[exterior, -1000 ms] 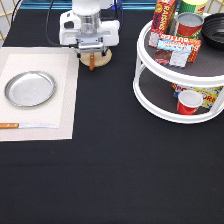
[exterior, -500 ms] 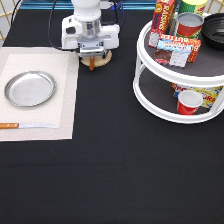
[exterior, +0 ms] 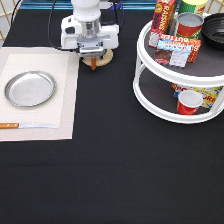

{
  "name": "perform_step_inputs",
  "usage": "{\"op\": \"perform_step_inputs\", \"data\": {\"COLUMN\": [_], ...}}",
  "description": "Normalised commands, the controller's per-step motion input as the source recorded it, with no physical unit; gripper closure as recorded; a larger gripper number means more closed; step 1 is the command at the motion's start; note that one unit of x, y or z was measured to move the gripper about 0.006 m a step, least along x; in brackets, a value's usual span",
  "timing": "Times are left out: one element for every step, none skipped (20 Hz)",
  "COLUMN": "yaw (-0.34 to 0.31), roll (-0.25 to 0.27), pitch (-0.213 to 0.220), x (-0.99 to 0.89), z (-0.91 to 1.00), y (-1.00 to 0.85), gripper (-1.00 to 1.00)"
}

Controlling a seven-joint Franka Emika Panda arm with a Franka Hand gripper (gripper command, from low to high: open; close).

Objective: Arrange plate and fork

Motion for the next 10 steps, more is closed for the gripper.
{"op": "perform_step_inputs", "data": {"yaw": [-0.064,-0.068,-0.062,-0.060,-0.057,-0.050,-0.046,-0.043,-0.027,-0.020], "roll": [-0.032,-0.039,-0.033,-0.036,-0.039,-0.036,-0.029,-0.024,0.000,0.000], "pitch": [0.003,0.000,0.000,0.000,0.000,0.000,0.000,0.000,0.000,0.001], "x": [0.00,0.00,0.00,0.00,-0.04,-0.05,-0.05,-0.04,0.00,0.00], "z": [0.02,0.01,0.00,0.00,0.00,0.05,0.13,0.27,0.53,0.75], "y": [0.00,0.00,-0.06,-0.07,-0.07,-0.09,-0.12,-0.11,-0.11,-0.11], "gripper": [1.00,1.00,1.00,1.00,1.00,1.00,1.00,1.00,1.00,1.00]}}
